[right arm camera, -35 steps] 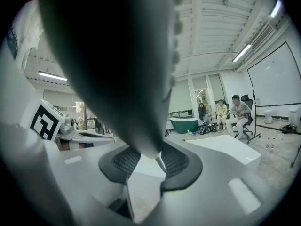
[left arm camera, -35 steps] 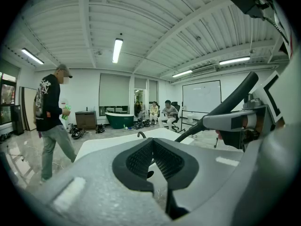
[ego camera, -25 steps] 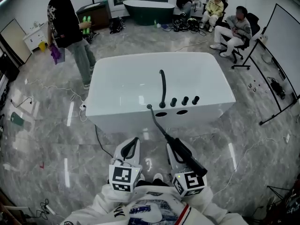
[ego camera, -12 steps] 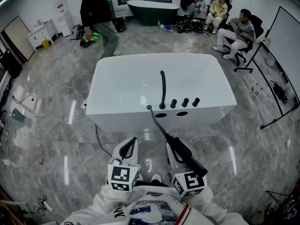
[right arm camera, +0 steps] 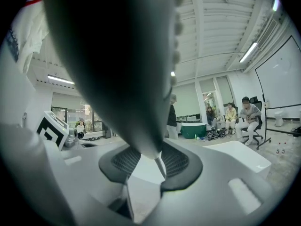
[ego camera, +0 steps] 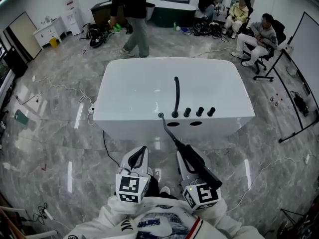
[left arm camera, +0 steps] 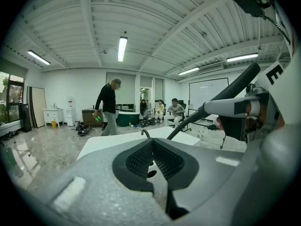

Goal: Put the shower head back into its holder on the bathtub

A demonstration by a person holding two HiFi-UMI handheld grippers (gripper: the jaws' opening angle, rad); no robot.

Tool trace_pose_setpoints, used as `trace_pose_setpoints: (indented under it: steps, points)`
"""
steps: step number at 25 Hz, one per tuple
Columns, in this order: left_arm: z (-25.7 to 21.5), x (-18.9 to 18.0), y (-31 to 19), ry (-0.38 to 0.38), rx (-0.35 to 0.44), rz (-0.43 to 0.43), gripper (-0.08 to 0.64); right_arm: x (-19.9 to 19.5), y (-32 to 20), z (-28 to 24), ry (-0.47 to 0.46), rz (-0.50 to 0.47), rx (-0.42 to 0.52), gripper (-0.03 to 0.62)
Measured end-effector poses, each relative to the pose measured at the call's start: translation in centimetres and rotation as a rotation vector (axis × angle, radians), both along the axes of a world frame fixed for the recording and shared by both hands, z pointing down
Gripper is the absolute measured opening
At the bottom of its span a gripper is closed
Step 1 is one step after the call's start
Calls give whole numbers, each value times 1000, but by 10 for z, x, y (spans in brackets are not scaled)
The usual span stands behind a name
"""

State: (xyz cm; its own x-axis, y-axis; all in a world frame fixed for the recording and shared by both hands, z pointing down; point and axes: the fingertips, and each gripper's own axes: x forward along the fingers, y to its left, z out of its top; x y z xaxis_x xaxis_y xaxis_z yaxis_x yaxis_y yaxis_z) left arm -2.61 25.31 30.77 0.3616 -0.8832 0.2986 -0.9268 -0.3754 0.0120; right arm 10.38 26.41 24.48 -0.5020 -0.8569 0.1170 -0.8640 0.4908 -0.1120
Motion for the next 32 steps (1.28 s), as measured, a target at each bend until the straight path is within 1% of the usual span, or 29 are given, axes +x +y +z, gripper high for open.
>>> trace_pose_setpoints:
  steps: [13, 20, 25, 32]
  points:
    - [3, -6, -39, -1, -4, 10, 0, -15, -37, -5, -1, -13, 19, 138]
    - [10, -4, -57, 0, -24, 28, 0, -15, -52, 18, 1, 5, -39, 138]
    - [17, -1, -72, 3, -44, 40, 0, -16, -68, 17, -2, 3, -41, 138]
    - [22, -15, -94, 12, -59, 50, 0, -28, -90, 34, 10, 23, -79, 138]
